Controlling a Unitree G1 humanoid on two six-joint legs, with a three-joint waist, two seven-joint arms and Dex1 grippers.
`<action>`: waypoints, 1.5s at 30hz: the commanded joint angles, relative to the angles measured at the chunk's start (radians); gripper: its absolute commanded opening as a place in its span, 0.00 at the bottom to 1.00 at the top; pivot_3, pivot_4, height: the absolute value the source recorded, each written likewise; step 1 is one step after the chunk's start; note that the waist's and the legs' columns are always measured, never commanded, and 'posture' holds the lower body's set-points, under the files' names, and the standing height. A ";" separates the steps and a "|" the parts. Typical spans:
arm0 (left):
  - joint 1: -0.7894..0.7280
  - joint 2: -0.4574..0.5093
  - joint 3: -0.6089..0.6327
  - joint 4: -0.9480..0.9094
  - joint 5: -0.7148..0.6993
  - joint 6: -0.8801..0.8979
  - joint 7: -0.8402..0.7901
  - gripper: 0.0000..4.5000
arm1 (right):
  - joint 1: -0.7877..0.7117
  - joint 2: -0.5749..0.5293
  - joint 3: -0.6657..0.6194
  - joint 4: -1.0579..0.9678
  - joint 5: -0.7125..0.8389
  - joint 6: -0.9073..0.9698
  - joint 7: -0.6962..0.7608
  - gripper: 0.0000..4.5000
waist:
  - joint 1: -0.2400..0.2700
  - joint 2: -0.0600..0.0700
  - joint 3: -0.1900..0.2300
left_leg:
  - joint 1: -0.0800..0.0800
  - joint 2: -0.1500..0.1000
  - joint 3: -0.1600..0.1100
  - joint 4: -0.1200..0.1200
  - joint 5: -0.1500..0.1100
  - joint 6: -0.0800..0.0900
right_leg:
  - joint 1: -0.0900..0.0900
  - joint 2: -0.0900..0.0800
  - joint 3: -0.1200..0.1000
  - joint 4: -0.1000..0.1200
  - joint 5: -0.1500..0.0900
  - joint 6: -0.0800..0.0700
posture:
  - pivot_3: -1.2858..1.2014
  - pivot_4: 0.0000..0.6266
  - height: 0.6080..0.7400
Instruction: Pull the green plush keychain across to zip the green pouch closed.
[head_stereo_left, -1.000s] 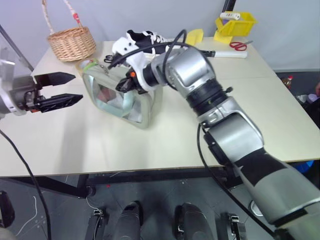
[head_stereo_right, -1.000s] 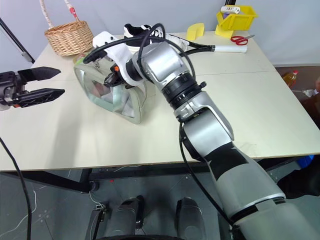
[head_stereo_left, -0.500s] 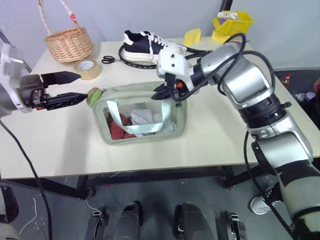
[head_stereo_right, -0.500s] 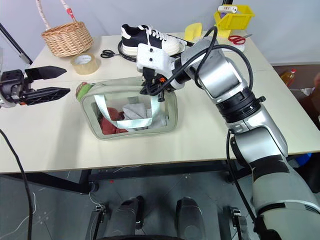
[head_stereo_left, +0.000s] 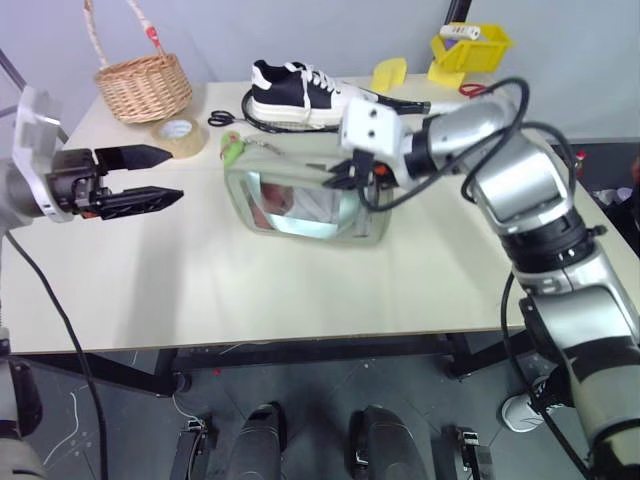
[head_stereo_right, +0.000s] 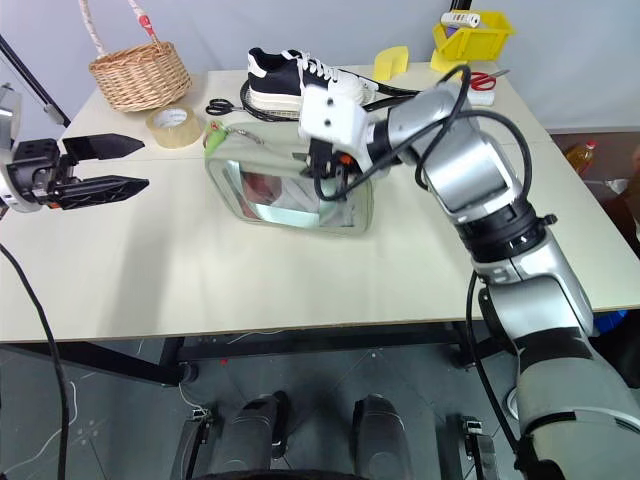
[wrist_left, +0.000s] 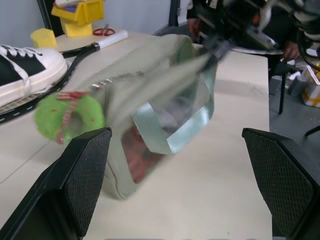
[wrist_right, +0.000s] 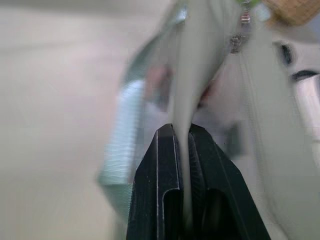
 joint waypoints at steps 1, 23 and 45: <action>-0.035 0.009 0.007 -0.006 0.003 -0.013 -0.013 1.00 | 0.010 -0.018 -0.032 -0.085 0.022 0.005 0.014 0.00 | -0.003 0.000 0.000 | 0.000 0.000 0.000 0.000 0.000 0.000 | 0.000 0.000 0.000 0.000 0.000 0.000 | 0.52 0.24 1.00; -0.041 0.005 -0.005 -0.011 0.008 -0.009 -0.026 1.00 | 0.107 -0.079 -0.089 -0.044 0.061 -0.134 0.079 0.00 | 0.000 0.000 0.000 | 0.001 0.002 0.001 0.001 0.000 0.000 | 0.000 0.001 0.001 0.000 0.001 -0.001 | 0.52 0.24 1.00; -0.040 -0.007 -0.023 -0.022 0.009 -0.008 -0.032 1.00 | 0.078 -0.091 -0.104 0.120 0.032 -0.306 0.125 0.00 | 0.006 0.000 0.000 | 0.001 0.002 0.001 0.001 0.000 0.000 | 0.002 0.001 0.001 0.000 0.001 -0.001 | 0.52 0.24 1.00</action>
